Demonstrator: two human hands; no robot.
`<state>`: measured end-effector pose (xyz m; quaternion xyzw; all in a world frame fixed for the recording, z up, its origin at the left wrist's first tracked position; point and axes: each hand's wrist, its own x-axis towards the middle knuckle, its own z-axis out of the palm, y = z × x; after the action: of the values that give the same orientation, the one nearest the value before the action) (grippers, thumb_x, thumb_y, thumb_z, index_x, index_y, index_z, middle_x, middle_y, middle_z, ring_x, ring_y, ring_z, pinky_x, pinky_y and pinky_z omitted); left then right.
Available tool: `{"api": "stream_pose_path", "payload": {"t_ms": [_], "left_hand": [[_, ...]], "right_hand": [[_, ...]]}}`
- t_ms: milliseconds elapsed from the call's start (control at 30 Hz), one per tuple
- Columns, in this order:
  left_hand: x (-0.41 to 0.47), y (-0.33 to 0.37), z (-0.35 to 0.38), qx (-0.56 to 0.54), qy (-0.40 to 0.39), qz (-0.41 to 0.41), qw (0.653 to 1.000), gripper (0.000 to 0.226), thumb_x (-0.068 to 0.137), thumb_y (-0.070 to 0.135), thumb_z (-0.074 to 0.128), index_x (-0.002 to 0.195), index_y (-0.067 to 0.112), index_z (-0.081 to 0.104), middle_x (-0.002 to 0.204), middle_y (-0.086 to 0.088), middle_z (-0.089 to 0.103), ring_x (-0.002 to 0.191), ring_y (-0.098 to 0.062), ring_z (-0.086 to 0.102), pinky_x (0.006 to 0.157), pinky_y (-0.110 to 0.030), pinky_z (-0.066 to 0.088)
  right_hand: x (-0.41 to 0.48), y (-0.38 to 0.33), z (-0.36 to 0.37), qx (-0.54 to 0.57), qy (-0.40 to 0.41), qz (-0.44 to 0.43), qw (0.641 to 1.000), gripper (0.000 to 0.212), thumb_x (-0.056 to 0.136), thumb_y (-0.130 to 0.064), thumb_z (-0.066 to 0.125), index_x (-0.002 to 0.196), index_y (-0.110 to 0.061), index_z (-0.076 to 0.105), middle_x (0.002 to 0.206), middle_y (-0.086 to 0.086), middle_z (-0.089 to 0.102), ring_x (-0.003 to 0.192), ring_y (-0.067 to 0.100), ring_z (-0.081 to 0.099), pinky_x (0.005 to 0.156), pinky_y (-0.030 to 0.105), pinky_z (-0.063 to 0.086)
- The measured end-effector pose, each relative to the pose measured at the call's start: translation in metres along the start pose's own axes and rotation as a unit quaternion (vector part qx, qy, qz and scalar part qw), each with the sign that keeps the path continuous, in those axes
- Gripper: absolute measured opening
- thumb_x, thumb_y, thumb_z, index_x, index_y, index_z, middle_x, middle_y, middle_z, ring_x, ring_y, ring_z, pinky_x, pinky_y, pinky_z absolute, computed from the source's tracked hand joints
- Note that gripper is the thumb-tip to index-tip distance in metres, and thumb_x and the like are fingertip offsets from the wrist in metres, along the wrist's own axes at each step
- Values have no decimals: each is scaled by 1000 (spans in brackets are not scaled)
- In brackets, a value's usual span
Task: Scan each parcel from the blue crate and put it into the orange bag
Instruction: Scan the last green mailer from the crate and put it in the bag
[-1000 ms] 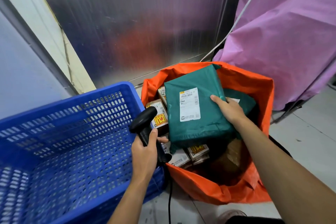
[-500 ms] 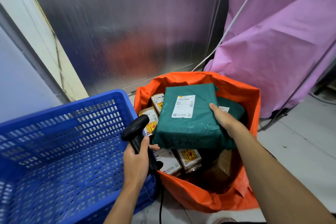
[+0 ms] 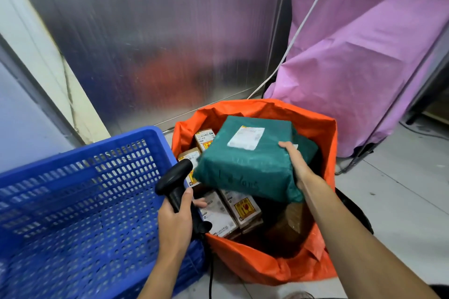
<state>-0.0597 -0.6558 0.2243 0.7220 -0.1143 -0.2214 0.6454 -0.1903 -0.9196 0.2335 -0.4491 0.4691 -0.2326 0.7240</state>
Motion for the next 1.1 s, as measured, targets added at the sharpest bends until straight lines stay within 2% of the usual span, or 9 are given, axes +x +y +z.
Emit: {"api": "stream_pose_path", "payload": {"t_ms": [100, 300, 400, 467, 600, 667, 767, 933, 1100], "left_hand": [[1, -2, -3, -16, -9, -7, 1000, 30, 106, 38, 58, 97, 12, 71, 84, -7, 80, 96, -20, 77, 105, -60, 49], [1, -2, -2, -39, -13, -3, 999, 34, 106, 30, 57, 110, -2, 67, 81, -11, 79, 88, -17, 78, 101, -44, 52], [0, -4, -3, -42, -22, -2, 999, 31, 106, 29, 57, 110, 0, 66, 81, -13, 79, 90, -18, 78, 98, -40, 51], [0, -6, -3, -35, -24, -1, 999, 31, 106, 29, 58, 106, -1, 67, 81, -12, 79, 90, -19, 78, 98, -39, 50], [-2, -5, -3, -28, -27, -4, 999, 31, 106, 30, 58, 105, 1, 68, 80, -12, 79, 91, -19, 78, 100, -42, 50], [-2, -6, -3, -26, -24, -1, 999, 28, 106, 31, 58, 107, 4, 67, 80, -12, 79, 91, -18, 78, 102, -45, 50], [-1, -8, -1, -27, -19, 0, 999, 31, 106, 30, 59, 105, 1, 67, 78, -13, 78, 91, -18, 78, 104, -48, 51], [0, -8, -1, -46, -15, 2, 999, 29, 106, 29, 59, 104, 1, 68, 78, -13, 78, 89, -18, 78, 104, -47, 51], [2, -8, 0, -49, -17, -1, 999, 34, 106, 27, 58, 103, -5, 69, 78, -14, 78, 85, -15, 78, 105, -45, 50]], "right_hand": [[8, -8, -4, 65, 40, -9, 997, 34, 97, -47, 55, 109, -20, 71, 76, 1, 78, 67, 18, 74, 59, 27, 57], [9, -18, -13, 2, 65, 63, 996, 74, 71, -77, 60, 116, -21, 73, 104, 13, 79, 102, 35, 74, 99, 59, 53], [7, -18, -18, -67, 85, 98, 989, 82, 63, -82, 60, 116, -20, 72, 107, 14, 77, 102, 37, 73, 95, 60, 54], [10, -18, -25, -107, 107, 102, 983, 76, 75, -83, 51, 111, -18, 68, 106, 15, 75, 101, 35, 71, 88, 53, 59], [10, -21, -26, -210, 209, 62, 953, 123, 67, -100, 38, 154, -13, 42, 153, 18, 48, 136, 38, 50, 117, 51, 38], [-5, -24, -10, -303, 228, 20, 925, 115, 81, -90, 38, 163, -12, 20, 163, 21, 28, 146, 42, 36, 120, 48, 27], [-15, -27, 5, -411, 164, -34, 896, 118, 79, -85, 54, 165, -22, 5, 164, 23, 18, 145, 45, 35, 119, 48, 30], [-13, -22, 0, -476, 147, -53, 865, 115, 80, -78, 64, 165, -25, 9, 161, 23, 27, 141, 46, 41, 117, 48, 35], [-16, -13, 1, -487, 138, -81, 859, 76, 105, -42, 50, 166, -26, 7, 159, 25, 33, 140, 46, 41, 115, 47, 34]]}}
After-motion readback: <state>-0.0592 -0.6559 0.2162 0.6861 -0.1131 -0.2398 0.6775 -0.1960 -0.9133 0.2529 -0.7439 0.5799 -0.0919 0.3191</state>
